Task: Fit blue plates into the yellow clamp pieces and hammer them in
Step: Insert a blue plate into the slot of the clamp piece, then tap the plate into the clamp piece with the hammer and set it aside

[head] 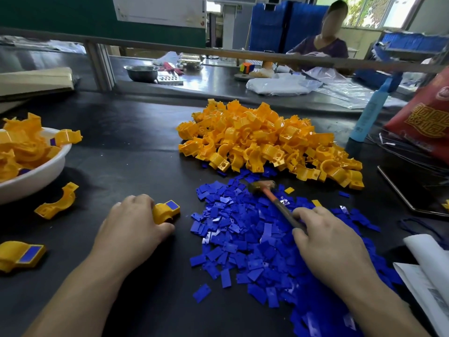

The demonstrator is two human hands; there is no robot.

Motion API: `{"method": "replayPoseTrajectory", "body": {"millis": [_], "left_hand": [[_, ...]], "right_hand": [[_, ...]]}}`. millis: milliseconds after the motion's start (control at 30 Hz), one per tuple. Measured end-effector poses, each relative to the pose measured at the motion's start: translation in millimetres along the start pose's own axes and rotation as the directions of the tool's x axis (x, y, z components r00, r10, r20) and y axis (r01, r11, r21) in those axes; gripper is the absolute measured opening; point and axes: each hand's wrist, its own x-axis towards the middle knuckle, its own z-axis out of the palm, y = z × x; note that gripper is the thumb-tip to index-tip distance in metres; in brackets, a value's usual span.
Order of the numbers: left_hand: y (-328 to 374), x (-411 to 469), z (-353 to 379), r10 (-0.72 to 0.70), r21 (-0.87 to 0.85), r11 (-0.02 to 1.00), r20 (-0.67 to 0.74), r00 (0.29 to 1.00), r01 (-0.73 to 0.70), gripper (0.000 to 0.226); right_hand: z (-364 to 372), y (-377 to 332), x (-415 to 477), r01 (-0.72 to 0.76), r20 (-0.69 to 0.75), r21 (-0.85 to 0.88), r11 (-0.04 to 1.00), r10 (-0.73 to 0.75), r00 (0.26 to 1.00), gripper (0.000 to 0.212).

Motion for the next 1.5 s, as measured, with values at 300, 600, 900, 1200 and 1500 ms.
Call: {"method": "replayPoseTrajectory", "body": {"millis": [300, 600, 900, 1200, 1500], "left_hand": [[3.3, -1.3, 6.2, 0.123, 0.071, 0.990, -0.033, 0.992, -0.121, 0.035], [1.1, 1.2, 9.8, 0.169, 0.066, 0.984, -0.064, 0.984, -0.165, 0.036], [0.1, 2.3, 11.0, 0.179, 0.073, 0.982, -0.081, 0.981, -0.173, 0.034], [-0.4, 1.1, 10.3, 0.145, 0.069, 0.987, -0.048, 0.988, -0.142, 0.035], [-6.9, -1.1, -10.0, -0.096, 0.175, 0.976, -0.200, 0.975, 0.132, 0.059]], "right_hand": [[-26.4, -49.4, -21.5, 0.042, 0.115, 0.652, 0.757, -0.153, 0.981, 0.027], [-9.8, -75.7, -27.9, 0.264, 0.151, 0.435, 0.861, -0.358, 0.921, 0.007], [-5.7, -85.5, -24.0, 0.297, 0.068, 0.404, 0.865, -0.352, 0.933, 0.026], [-6.5, -71.9, -20.4, 0.233, 0.138, 0.367, 0.901, -0.301, 0.944, 0.011], [-13.3, -12.0, -4.5, -0.034, 0.043, 0.044, 0.998, 0.032, 0.999, 0.028]]}}
